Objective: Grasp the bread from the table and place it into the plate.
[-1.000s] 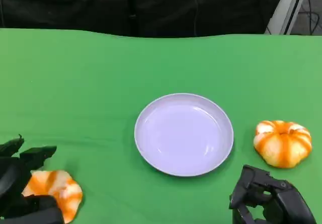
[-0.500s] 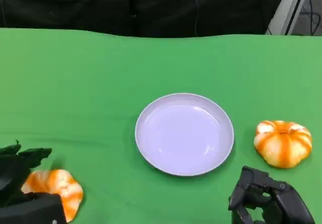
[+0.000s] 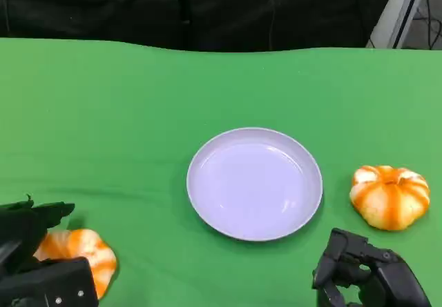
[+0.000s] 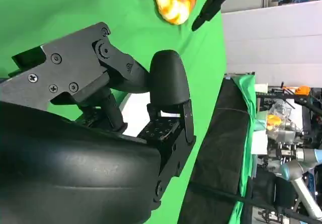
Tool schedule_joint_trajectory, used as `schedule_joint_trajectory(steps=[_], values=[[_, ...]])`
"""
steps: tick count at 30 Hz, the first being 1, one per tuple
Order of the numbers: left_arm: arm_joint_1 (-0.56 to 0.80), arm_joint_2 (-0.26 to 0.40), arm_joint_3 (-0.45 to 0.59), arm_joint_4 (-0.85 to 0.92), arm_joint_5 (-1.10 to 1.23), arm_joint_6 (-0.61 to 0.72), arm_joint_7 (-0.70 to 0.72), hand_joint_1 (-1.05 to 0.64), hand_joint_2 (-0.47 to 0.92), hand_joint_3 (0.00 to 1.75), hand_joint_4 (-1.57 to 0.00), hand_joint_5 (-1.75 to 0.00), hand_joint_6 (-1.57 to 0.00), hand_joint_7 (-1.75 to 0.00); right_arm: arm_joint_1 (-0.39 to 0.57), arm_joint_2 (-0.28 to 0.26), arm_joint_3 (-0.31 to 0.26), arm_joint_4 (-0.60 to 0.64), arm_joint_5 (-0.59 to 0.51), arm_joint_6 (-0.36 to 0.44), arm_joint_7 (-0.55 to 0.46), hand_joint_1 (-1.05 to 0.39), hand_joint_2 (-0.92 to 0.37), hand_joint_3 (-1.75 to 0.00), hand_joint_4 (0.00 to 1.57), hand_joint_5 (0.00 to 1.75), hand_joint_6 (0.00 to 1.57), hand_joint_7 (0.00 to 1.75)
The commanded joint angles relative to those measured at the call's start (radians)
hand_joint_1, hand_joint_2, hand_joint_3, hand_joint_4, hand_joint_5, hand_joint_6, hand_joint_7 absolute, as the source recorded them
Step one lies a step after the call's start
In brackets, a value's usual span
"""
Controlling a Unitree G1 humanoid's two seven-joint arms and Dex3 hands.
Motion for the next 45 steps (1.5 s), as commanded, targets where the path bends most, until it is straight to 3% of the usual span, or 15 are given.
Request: schedule_joint_trajectory(steps=[1, 7, 17, 24, 28, 31, 33, 35, 36, 37, 38, 39, 40, 41, 45], values=[[-0.016, 0.010, -0.018, 0.018, -0.011, 0.011, -0.011, -0.77, 0.92, 0.22, -0.30, -0.01, -0.46, 0.00, 0.002, -0.012, -0.007, -0.010, 0.003, -0.002, -0.005, -0.14, -0.66, -1.03, 0.76, 1.75, 0.71, 1.52], [-0.020, 0.020, -0.035, 0.025, -0.021, 0.007, -0.019, -0.76, 0.92, 0.24, -0.35, -0.03, -0.47, 0.00, 0.001, -0.010, -0.006, -0.011, 0.003, 0.001, -0.008, -0.14, -0.66, -1.03, 0.76, 1.75, 0.71, 1.53], [-0.019, 0.011, -0.028, 0.011, -0.080, 0.021, -0.074, -0.43, 0.92, 0.10, -0.80, -0.11, -0.70, -0.06, -0.002, -0.011, -0.007, -0.005, 0.010, -0.007, -0.003, -0.13, -0.66, -1.04, 0.77, 1.75, 0.72, 1.52], [-0.017, 0.008, -0.028, 0.010, -0.123, 0.018, -0.084, -0.29, 0.92, 0.10, -0.92, -0.13, -0.81, -0.07, -0.002, -0.011, -0.007, -0.006, 0.015, -0.006, 0.001, -0.14, -0.65, -1.04, 0.77, 1.75, 0.71, 1.52], [-0.022, -0.008, -0.013, 0.020, -0.181, 0.029, -0.109, -0.11, 0.92, 0.28, -1.00, -0.13, -0.92, -0.09, -0.003, -0.012, -0.008, -0.005, 0.010, -0.008, -0.001, -0.13, -0.65, -1.04, 0.76, 1.75, 0.71, 1.52], [-0.025, -0.015, -0.006, 0.026, -0.207, 0.028, -0.110, -0.06, 0.92, 0.25, -1.07, -0.15, -0.99, -0.11, -0.004, -0.012, -0.008, -0.005, 0.004, -0.008, -0.005, -0.13, -0.65, -1.03, 0.76, 1.75, 0.71, 1.52], [-0.023, -0.017, -0.002, 0.029, -0.207, 0.008, -0.079, -0.04, 0.92, 0.21, -1.16, -0.20, -1.08, -0.14, -0.004, -0.012, -0.008, -0.005, 0.002, -0.008, -0.006, -0.13, -0.66, -1.03, 0.76, 1.75, 0.71, 1.52], [-0.021, -0.018, 0.000, 0.032, -0.205, -0.002, -0.062, -0.04, 0.92, 0.20, -1.11, -0.47, -1.17, -0.14, -0.004, -0.012, -0.008, -0.006, 0.002, -0.008, -0.007, -0.13, -0.66, -1.03, 0.76, 1.75, 0.71, 1.52], [-0.019, -0.019, 0.002, 0.036, -0.198, -0.016, -0.037, -0.04, 0.92, 0.20, -1.10, -0.53, -1.18, -0.13, -0.003, -0.012, -0.008, -0.007, 0.002, -0.007, -0.007, -0.13, -0.66, -1.03, 0.76, 1.75, 0.71, 1.52], [-0.018, -0.022, 0.002, 0.039, -0.189, -0.025, -0.007, -0.05, 0.90, 0.27, -1.04, -0.84, -1.23, -0.19, -0.004, -0.011, -0.008, -0.006, 0.005, -0.007, -0.005, -0.13, -0.66, -1.03, 0.76, 1.75, 0.71, 1.52], [-0.017, -0.024, 0.002, 0.042, -0.183, -0.032, 0.015, -0.06, 0.91, 0.29, -0.88, -1.37, -1.00, -0.83, -0.004, -0.010, -0.008, -0.006, 0.008, -0.007, -0.004, -0.13, -0.66, -1.03, 0.76, 1.75, 0.71, 1.52], [-0.018, -0.023, -0.001, 0.049, -0.170, -0.047, 0.045, -0.06, 0.91, 0.29, -0.81, -1.55, -0.86, -1.15, -0.005, -0.010, -0.008, -0.004, 0.007, -0.008, -0.004, -0.13, -0.66, -1.03, 0.76, 1.75, 0.71, 1.52], [-0.018, -0.022, -0.002, 0.054, -0.161, -0.060, 0.068, -0.06, 0.91, 0.26, -0.77, -1.65, -0.72, -1.44, -0.006, -0.010, -0.008, -0.003, 0.007, -0.009, -0.005, -0.13, -0.66, -1.03, 0.76, 1.75, 0.71, 1.52], [-0.018, -0.023, 0.000, 0.058, -0.156, -0.074, 0.086, -0.08, 0.91, 0.24, -0.73, -1.71, -0.61, -1.62, -0.007, -0.010, -0.008, -0.002, 0.007, -0.010, -0.004, -0.13, -0.65, -1.03, 0.76, 1.75, 0.72, 1.52], [-0.011, -0.028, 0.011, 0.046, -0.159, -0.084, 0.107, -0.10, 0.92, 0.21, -0.68, -1.74, -0.51, -1.74, -0.005, -0.011, -0.007, -0.004, 0.009, -0.008, -0.003, -0.13, -0.65, -1.03, 0.77, 1.75, 0.72, 1.52]])
